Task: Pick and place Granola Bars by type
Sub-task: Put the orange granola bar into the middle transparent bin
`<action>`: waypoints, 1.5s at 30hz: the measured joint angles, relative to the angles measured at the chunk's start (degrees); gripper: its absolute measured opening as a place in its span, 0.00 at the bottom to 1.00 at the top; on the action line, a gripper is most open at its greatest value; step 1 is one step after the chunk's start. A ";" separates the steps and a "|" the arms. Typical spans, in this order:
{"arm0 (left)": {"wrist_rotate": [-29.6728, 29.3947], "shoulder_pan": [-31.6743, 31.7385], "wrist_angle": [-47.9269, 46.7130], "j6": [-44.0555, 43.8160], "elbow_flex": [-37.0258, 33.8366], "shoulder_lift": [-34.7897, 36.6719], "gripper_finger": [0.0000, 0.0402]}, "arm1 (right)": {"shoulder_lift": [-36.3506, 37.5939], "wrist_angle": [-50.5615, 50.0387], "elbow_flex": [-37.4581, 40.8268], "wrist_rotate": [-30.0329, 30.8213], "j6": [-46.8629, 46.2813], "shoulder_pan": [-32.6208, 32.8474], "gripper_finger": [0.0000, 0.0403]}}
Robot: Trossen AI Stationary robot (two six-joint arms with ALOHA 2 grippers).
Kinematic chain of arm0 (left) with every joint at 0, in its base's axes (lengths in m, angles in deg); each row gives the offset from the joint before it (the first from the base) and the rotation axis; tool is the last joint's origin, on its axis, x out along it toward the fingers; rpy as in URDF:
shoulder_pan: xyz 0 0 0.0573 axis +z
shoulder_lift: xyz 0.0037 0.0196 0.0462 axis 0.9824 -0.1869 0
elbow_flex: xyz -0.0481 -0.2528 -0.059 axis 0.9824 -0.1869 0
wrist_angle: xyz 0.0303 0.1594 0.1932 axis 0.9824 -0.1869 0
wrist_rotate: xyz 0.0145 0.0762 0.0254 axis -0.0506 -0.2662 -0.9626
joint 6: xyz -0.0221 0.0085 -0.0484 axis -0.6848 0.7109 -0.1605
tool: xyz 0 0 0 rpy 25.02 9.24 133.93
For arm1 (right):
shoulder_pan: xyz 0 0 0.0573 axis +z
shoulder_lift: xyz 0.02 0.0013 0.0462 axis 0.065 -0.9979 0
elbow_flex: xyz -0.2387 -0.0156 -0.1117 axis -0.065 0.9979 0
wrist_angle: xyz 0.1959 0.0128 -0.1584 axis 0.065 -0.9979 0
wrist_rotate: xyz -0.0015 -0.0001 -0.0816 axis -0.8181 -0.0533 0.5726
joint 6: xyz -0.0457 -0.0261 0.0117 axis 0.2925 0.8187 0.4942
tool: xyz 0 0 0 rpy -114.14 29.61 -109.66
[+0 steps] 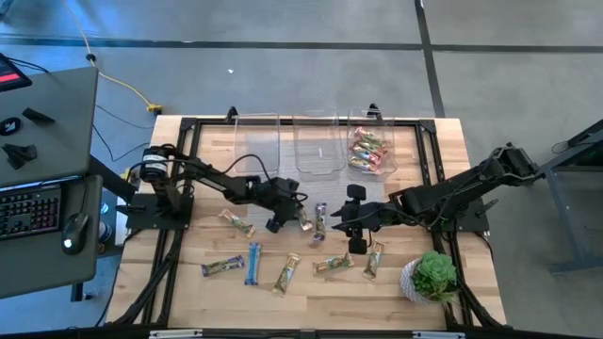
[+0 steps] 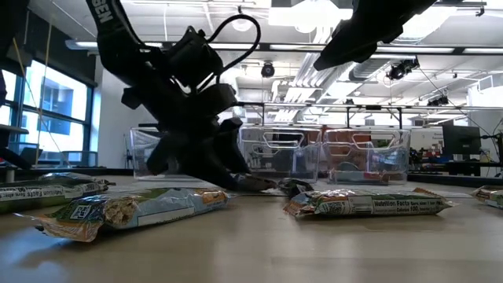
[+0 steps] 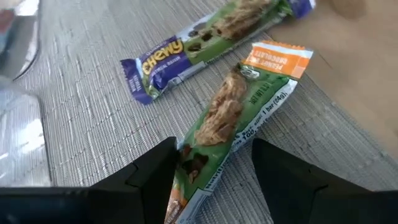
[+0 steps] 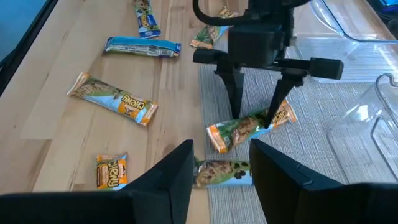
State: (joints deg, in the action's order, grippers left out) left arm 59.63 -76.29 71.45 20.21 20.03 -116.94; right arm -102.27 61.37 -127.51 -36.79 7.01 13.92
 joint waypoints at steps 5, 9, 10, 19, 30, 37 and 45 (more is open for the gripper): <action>-4.30 0.09 -0.80 -5.76 0.84 0.17 0.49 | 0.00 -0.01 0.00 -0.01 0.00 0.00 0.35; -5.19 0.07 -4.94 -7.21 2.18 0.36 0.39 | 0.00 0.01 0.00 -0.01 0.00 0.00 0.35; -4.99 0.07 -5.34 -8.60 2.35 0.37 0.36 | 0.00 0.01 0.00 0.00 0.00 0.00 0.35; -2.49 0.03 -9.29 -22.30 7.72 0.13 0.15 | 0.00 0.01 0.00 0.00 0.00 0.00 0.35; -5.86 0.00 -39.41 -25.28 32.08 0.15 0.14 | 0.00 -0.01 0.00 -0.04 -0.28 0.02 0.35; -26.30 0.99 -51.12 -16.33 47.17 0.29 0.14 | 0.00 0.00 0.00 -2.77 -0.42 0.02 0.35; -25.69 13.61 -51.51 -20.90 46.33 -1.96 0.14 | 0.00 -0.01 0.00 -2.83 -1.27 0.02 0.35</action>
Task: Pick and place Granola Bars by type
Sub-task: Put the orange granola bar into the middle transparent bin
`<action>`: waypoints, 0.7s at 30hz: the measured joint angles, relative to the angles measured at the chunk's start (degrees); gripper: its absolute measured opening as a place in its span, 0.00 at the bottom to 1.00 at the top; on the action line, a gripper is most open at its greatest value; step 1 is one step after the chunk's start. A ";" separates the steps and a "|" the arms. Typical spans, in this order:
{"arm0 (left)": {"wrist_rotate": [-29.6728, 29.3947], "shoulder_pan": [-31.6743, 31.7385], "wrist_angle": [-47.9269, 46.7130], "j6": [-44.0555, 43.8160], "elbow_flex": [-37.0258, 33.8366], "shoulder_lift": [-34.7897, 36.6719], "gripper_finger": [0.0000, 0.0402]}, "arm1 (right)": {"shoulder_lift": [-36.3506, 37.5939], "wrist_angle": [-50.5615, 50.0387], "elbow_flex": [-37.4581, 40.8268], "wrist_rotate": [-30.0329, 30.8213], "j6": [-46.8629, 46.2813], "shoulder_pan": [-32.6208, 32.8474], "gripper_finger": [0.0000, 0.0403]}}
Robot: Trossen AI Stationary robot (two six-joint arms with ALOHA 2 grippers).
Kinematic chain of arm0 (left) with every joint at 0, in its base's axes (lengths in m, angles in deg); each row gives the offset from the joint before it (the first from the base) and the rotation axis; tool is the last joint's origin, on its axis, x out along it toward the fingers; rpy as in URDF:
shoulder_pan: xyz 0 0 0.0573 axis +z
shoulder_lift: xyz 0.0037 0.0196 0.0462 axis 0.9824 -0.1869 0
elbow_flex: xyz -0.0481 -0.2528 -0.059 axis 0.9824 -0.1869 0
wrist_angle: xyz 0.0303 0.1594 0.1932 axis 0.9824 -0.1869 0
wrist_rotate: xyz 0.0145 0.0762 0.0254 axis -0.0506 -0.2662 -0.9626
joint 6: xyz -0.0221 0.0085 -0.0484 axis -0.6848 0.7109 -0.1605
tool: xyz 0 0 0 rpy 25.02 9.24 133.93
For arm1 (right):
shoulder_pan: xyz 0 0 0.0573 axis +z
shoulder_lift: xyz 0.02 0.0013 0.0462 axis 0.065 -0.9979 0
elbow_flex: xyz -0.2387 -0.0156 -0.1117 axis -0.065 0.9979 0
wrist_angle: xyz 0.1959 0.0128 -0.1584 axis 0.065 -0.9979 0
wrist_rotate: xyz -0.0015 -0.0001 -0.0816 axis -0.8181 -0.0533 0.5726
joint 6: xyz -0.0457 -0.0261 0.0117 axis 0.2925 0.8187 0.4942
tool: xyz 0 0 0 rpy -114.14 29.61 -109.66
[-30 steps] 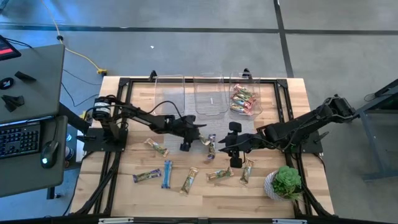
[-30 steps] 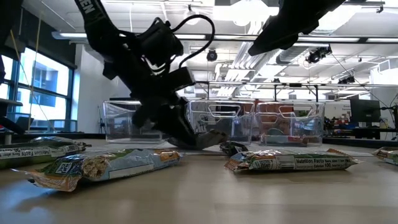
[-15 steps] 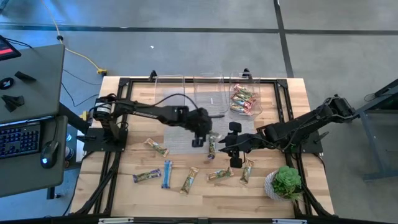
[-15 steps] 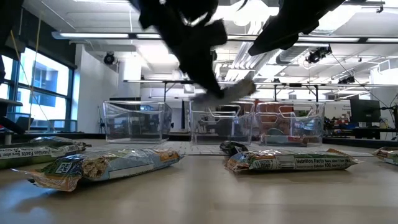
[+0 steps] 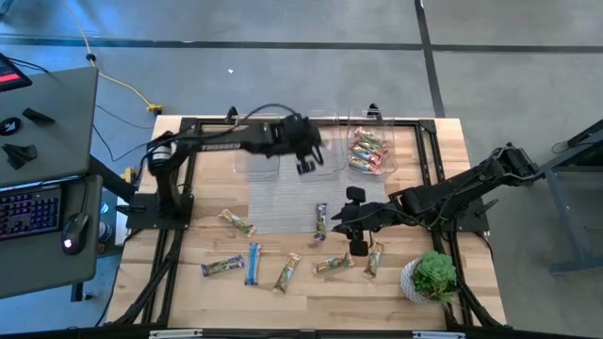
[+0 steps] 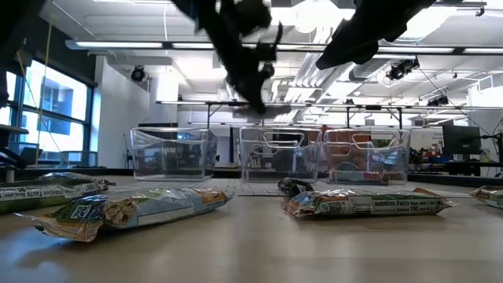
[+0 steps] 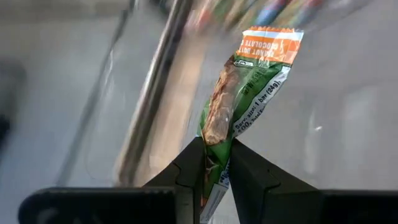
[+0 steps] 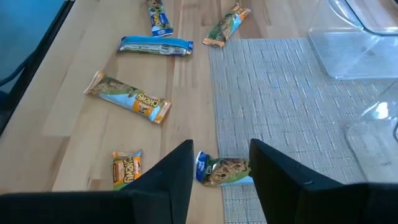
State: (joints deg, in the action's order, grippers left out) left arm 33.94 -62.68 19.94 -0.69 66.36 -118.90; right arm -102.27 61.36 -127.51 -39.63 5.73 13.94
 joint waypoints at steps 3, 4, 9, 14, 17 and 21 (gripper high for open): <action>7.55 5.39 2.48 -3.13 -1.34 -2.91 0.14 | 0.00 0.02 0.00 -0.01 -0.57 0.00 0.35; 10.57 6.82 3.01 -3.97 -1.54 -3.79 0.14 | 0.02 -0.02 0.02 0.01 -0.41 0.00 0.35; 15.61 10.31 10.88 -4.53 -1.72 -7.94 0.14 | 0.02 -0.40 0.04 0.01 -0.29 0.00 0.35; 16.36 11.40 16.14 -4.14 -1.55 -9.32 0.14 | 0.02 -0.72 0.04 0.00 -0.47 0.00 0.35; 16.64 11.99 15.36 -2.98 -1.61 -9.47 0.14 | 0.02 -0.70 0.04 0.01 -0.30 0.00 0.35; 15.69 12.46 15.47 -2.76 -1.59 -10.50 0.16 | 0.02 -0.61 0.04 -0.01 -0.28 0.00 0.35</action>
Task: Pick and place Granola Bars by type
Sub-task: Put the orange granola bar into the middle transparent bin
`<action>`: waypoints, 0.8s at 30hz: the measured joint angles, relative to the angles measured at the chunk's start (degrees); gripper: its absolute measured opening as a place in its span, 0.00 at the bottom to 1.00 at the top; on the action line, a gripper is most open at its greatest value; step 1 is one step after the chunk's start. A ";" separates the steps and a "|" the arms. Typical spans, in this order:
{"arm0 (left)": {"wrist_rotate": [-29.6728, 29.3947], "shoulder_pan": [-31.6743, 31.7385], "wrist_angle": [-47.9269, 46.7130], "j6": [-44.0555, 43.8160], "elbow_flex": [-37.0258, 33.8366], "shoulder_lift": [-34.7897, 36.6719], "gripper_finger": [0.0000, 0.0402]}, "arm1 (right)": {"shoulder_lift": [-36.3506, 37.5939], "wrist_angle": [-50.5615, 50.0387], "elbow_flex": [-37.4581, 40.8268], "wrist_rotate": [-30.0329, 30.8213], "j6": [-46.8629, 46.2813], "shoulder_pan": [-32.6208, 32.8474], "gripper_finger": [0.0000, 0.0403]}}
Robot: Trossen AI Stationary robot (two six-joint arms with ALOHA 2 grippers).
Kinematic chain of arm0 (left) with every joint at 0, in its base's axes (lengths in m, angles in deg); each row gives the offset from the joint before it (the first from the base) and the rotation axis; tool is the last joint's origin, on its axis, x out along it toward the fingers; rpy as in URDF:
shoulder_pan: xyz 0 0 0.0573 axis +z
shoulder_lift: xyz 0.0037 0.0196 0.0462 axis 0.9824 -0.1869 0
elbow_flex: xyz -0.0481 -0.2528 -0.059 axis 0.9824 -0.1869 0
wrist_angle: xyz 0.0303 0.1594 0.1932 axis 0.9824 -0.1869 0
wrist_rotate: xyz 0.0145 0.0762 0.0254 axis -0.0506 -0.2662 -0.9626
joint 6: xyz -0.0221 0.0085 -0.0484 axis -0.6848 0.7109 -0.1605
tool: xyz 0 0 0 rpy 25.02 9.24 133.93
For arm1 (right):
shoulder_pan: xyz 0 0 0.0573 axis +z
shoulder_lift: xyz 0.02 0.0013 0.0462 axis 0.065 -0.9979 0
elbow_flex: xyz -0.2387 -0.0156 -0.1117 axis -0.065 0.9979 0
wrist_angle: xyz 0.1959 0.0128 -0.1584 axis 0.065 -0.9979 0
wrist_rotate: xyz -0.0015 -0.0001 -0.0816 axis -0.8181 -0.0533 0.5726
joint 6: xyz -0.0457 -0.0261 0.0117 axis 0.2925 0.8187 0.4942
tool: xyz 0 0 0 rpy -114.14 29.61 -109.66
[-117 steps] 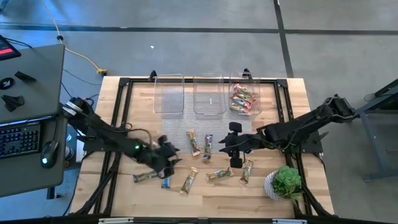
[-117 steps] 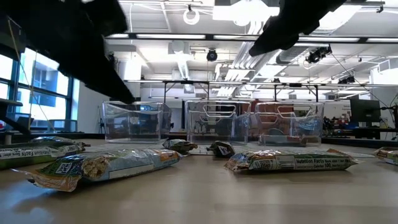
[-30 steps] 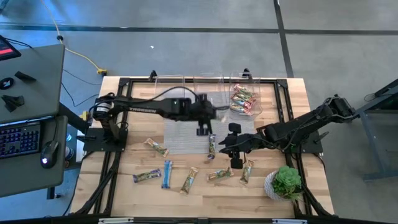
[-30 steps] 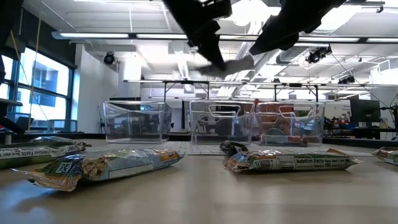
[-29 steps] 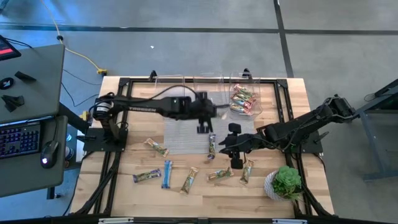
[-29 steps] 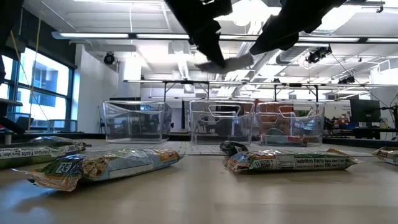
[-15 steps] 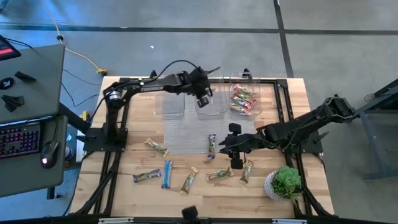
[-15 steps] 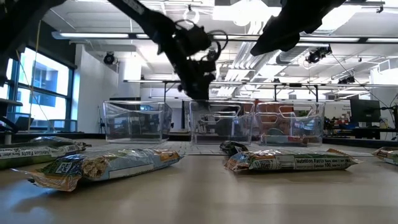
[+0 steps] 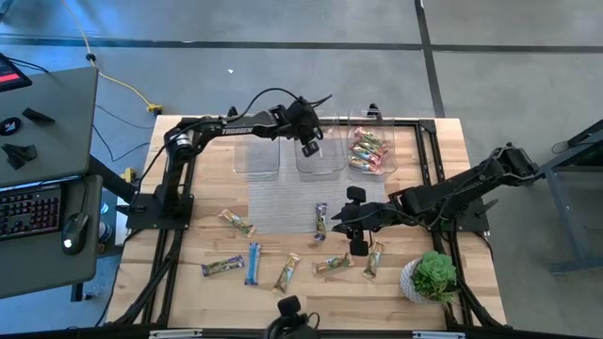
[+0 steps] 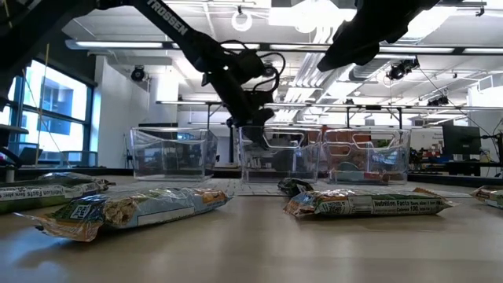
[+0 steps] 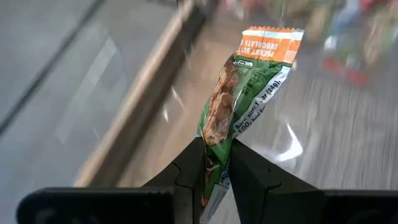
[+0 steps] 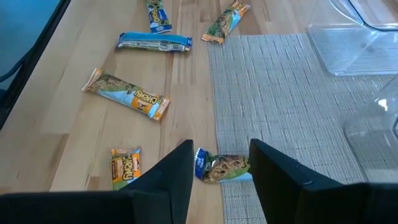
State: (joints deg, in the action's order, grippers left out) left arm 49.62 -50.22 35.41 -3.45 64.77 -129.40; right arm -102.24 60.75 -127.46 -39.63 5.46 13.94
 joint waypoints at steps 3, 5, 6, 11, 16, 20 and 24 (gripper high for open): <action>0.51 0.26 0.80 -0.02 0.07 -0.74 0.23 | 0.00 0.20 0.00 0.10 0.00 0.00 0.35; 0.41 0.43 -0.25 -0.11 0.02 -0.89 0.30 | 0.00 0.20 0.00 0.14 -0.21 0.00 0.35; 0.00 0.62 -0.20 0.00 0.02 -0.96 0.33 | 0.00 0.21 0.00 0.20 -0.22 0.00 0.35; -1.97 0.62 -3.19 -0.08 1.55 -0.74 0.45 | 0.00 0.22 0.00 0.22 -0.28 0.00 0.35; -1.67 0.52 -23.12 -0.09 11.47 2.78 0.45 | 0.00 0.30 0.00 0.22 -0.33 0.00 0.35; 2.90 0.10 -46.63 -0.34 22.88 5.00 0.41 | 0.00 1.31 0.00 0.26 -0.37 0.00 0.35; 6.63 -0.29 -65.30 -4.01 31.85 8.45 0.38 | 0.00 2.83 0.00 0.46 -0.37 0.00 0.35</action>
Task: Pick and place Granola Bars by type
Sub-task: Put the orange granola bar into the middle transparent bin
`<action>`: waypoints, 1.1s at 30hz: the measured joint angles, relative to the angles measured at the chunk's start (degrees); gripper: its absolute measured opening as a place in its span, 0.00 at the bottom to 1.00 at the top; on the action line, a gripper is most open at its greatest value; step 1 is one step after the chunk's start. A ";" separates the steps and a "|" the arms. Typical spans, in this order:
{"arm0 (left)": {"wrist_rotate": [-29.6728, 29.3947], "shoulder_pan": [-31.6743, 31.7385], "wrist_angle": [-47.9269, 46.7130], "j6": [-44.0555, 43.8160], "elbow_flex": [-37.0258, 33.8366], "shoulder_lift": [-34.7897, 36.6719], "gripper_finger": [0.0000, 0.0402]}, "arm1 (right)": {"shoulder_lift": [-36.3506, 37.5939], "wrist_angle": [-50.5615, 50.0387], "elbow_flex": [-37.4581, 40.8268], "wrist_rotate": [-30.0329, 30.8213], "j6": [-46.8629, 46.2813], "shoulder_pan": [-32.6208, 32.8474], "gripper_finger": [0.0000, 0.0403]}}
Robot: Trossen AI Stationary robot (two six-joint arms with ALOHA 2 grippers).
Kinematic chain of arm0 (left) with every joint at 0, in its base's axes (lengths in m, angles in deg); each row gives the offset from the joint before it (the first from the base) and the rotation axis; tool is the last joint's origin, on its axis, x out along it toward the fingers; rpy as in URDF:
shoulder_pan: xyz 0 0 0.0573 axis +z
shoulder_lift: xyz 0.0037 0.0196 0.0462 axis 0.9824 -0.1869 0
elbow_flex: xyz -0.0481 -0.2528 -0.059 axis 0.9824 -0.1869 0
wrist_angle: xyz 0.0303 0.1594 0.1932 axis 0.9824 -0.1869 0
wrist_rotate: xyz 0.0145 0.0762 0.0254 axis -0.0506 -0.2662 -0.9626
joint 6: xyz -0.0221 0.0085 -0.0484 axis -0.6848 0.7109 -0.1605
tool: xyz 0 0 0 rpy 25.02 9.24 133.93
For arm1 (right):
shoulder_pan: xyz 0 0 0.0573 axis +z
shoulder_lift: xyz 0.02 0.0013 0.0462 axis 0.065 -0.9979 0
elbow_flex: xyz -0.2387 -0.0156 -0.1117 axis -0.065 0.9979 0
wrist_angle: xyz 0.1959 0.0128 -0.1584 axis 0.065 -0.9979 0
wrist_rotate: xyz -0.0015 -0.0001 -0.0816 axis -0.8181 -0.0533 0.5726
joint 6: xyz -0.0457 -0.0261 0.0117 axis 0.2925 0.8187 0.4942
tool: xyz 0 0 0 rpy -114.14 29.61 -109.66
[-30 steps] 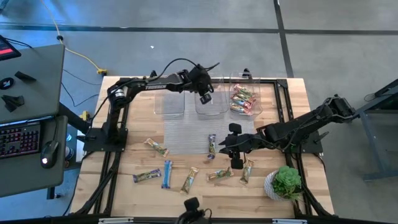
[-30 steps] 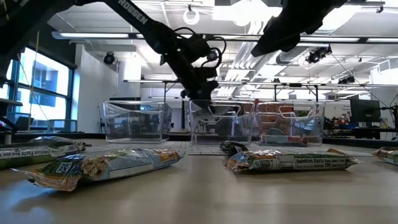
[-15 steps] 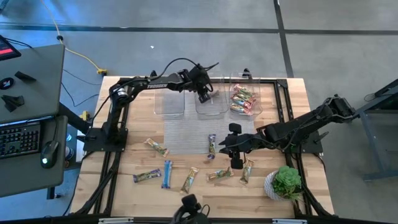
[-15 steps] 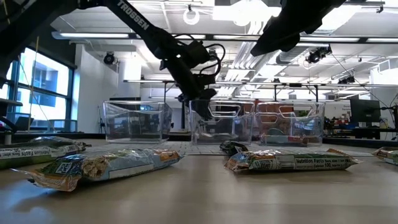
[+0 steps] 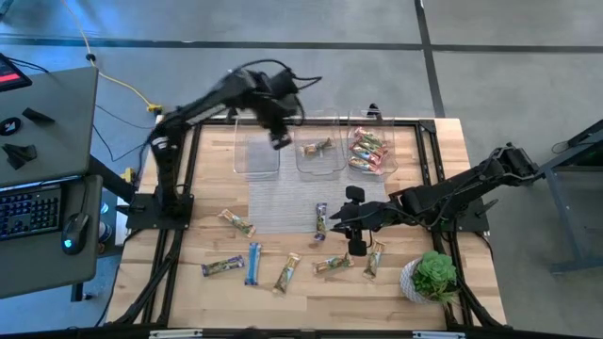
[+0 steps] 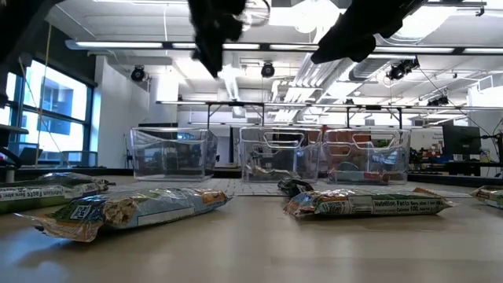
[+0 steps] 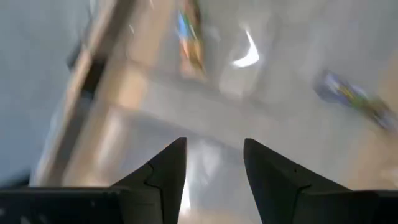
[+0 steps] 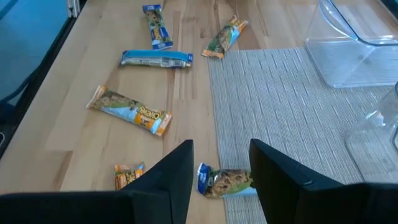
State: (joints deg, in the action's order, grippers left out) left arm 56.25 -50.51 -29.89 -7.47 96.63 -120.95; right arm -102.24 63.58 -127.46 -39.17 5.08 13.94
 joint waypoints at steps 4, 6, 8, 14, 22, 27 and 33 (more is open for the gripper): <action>1.32 -1.63 -6.36 -1.71 0.49 7.11 0.37 | 0.00 0.17 0.00 0.02 -0.03 0.00 0.35; 1.91 -3.67 -6.46 -3.56 -1.95 12.05 0.37 | 0.00 0.21 0.00 0.02 -0.66 0.01 0.35; 1.41 -6.61 -5.21 -4.64 -6.40 17.42 0.37 | 0.00 0.21 0.00 0.01 -1.66 0.00 0.35; -2.09 -18.39 6.10 -9.89 -31.16 35.58 0.37 | 0.00 0.21 0.00 0.02 -2.79 0.00 0.35; 2.84 -30.59 20.11 -24.15 -65.88 52.61 0.37 | 0.00 0.20 0.00 0.02 -1.01 0.00 0.35; 1.19 -35.68 29.24 -18.09 -80.41 54.06 0.36 | 0.00 0.21 0.00 0.02 -0.86 0.02 0.35; 1.32 -37.13 35.00 -19.02 -81.72 48.04 0.36 | 0.00 0.46 0.00 0.02 -0.99 0.02 0.35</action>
State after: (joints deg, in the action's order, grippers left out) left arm 57.57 -87.64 5.10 -26.49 14.91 -72.92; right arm -102.24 64.04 -127.46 -39.15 4.10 13.96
